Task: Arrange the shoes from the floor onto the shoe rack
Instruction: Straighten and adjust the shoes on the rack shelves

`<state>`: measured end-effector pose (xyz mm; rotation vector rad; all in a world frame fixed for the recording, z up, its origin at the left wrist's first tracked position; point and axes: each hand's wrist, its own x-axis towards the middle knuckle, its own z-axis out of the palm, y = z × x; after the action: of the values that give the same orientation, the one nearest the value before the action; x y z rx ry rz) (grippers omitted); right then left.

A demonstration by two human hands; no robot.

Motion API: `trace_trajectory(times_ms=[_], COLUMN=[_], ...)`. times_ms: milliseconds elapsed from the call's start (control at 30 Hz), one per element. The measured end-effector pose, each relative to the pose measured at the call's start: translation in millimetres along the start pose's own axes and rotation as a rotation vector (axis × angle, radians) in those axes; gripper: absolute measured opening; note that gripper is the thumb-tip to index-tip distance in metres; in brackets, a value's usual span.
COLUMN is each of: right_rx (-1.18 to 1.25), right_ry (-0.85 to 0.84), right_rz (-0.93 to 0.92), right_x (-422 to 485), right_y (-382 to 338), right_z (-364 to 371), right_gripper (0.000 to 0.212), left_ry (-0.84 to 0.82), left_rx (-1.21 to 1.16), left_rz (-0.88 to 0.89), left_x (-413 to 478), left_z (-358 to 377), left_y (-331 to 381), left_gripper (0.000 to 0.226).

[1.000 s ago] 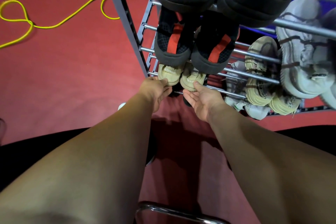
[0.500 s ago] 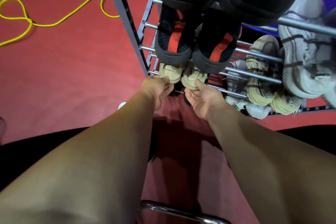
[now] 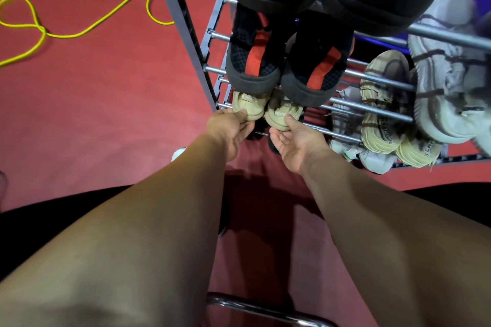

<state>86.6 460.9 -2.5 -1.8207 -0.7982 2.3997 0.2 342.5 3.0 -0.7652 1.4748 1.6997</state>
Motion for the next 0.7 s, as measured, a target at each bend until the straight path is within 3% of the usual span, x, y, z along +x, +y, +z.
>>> trace_trajectory(times_ms=[167,300,500,600,700], right_rx=[0.002,-0.03,-0.192,-0.323,-0.435], right_ry=[-0.005,-0.012,0.008,0.012,-0.033], right_rz=[0.016,0.027,-0.032,-0.085,-0.111], right_x=[0,-5,-36,-65,-95], right_y=[0,2,-8,-14,-20], right_z=[-1,-3,-18,-34,-56], right_gripper=[0.029,0.025,0.045,0.034,0.036], left_ry=[0.01,0.003,0.0,-0.057,-0.158], left_rx=[0.006,0.09,0.258,0.383,0.487], left_rz=[-0.006,-0.035,-0.007,0.02,0.072], left_x=[0,-8,-48,-82,-120], left_z=[0,-1,-8,0,15], left_y=[-1,-4,-8,-3,3], left_gripper=[0.004,0.028,0.046,0.032,0.022])
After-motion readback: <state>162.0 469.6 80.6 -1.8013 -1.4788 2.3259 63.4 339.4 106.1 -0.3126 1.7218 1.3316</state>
